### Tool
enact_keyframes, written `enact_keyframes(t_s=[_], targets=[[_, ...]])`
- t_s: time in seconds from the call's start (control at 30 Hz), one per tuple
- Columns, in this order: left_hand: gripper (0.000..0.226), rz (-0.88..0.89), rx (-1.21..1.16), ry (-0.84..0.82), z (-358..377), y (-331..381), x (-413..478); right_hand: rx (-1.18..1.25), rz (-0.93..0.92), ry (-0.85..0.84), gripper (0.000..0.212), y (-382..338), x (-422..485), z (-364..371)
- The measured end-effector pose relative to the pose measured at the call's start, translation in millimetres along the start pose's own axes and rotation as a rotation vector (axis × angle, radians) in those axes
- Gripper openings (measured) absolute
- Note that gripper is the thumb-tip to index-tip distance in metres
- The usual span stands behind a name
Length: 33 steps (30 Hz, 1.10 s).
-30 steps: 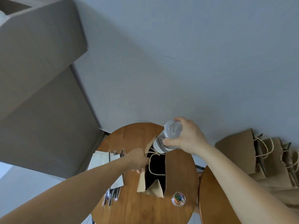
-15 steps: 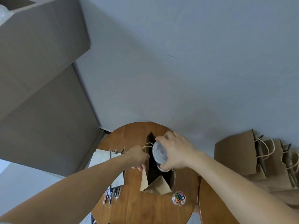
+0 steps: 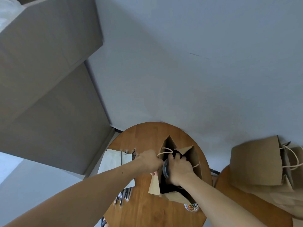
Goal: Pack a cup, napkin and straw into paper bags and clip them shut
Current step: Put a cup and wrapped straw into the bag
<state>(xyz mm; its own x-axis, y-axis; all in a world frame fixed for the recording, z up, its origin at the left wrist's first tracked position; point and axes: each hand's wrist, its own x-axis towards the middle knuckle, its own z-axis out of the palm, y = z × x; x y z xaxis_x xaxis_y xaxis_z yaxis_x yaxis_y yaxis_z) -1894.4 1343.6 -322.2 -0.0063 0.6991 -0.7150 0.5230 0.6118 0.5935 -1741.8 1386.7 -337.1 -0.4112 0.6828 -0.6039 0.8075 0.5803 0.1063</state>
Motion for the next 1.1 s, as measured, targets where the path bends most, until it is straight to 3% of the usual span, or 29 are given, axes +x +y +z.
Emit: enact_keyframes(t_s=[0.2, 0.53, 0.67, 0.83, 0.97, 1.03, 1.1], targets=[[0.036, 0.013, 0.031, 0.014, -2.9, -2.2, -6.1, 0.019, 0.004, -0.006, 0.070, -14.4, 31.0, 38.0], [0.038, 0.023, 0.048, 0.019, -8.7, -5.3, -8.6, 0.007, -0.012, 0.006, 0.073, -24.3, 31.6, 59.7], [0.035, 0.015, 0.073, -0.009, -12.6, -3.8, -9.3, 0.023, -0.006, -0.055, 0.067, -25.6, 10.4, 24.8], [0.023, 0.093, 0.178, -0.124, -28.2, 7.5, -18.0, 0.032, -0.135, 0.009, 0.010, -4.8, -41.8, -64.3], [0.030, 0.175, 0.401, -0.263, -53.8, 21.4, -31.2, 0.021, -0.028, 0.073, 0.015, 20.8, -73.1, -129.8], [0.038, 0.192, 0.520, -0.308, -70.7, 24.5, -37.7, 0.063, 0.035, 0.200, 0.017, 27.2, -77.1, -150.6], [0.030, 0.192, 0.522, -0.235, -90.6, 22.9, -40.0, 0.208, 0.065, 0.395, 0.024, 20.1, -71.7, -163.0]])
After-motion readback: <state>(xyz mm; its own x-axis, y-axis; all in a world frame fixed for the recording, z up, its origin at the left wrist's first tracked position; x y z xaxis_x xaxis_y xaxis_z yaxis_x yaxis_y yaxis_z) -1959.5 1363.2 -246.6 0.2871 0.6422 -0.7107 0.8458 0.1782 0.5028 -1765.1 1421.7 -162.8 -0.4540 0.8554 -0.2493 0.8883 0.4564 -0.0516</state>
